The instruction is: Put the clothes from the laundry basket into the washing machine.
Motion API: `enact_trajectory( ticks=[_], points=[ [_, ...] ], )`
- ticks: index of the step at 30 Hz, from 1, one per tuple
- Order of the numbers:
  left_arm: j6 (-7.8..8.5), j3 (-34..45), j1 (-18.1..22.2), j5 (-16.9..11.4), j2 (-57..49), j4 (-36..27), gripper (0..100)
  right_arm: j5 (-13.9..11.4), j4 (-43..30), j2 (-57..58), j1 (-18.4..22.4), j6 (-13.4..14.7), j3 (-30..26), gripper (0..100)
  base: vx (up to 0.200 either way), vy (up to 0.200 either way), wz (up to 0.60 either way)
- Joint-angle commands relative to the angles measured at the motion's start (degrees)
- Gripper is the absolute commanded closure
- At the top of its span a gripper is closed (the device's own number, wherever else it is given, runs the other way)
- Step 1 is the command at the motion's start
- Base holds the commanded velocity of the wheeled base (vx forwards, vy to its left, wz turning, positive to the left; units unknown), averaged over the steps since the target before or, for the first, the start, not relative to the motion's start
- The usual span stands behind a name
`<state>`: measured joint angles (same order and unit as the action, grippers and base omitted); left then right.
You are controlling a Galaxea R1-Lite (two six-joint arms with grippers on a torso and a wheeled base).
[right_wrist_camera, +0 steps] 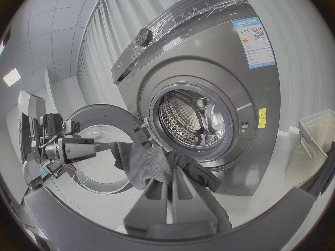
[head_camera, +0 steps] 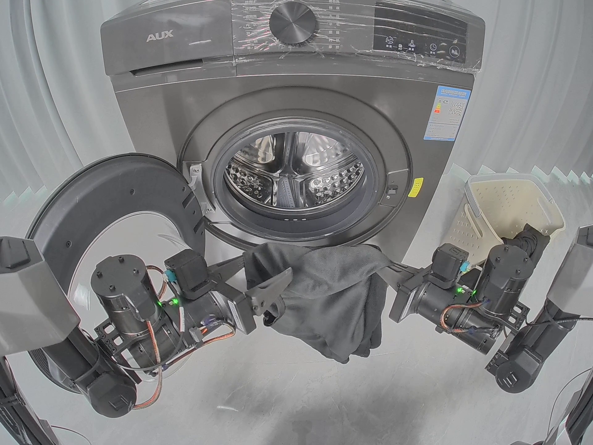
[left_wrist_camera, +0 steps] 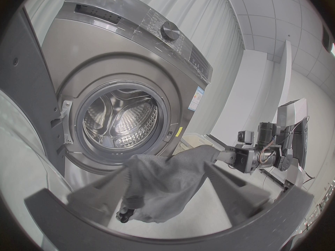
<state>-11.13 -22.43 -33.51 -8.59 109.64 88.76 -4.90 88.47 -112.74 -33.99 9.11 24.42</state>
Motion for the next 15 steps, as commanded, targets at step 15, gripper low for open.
enact_trajectory(
  ticks=[15],
  points=[
    [0.06, 1.0, -0.1, 0.0, 2.5, 0.0, 100, -0.1, 0.0, 4.3, 0.2, -0.2, -1.0, 100, 0.000, 0.000, 0.00]
  ],
)
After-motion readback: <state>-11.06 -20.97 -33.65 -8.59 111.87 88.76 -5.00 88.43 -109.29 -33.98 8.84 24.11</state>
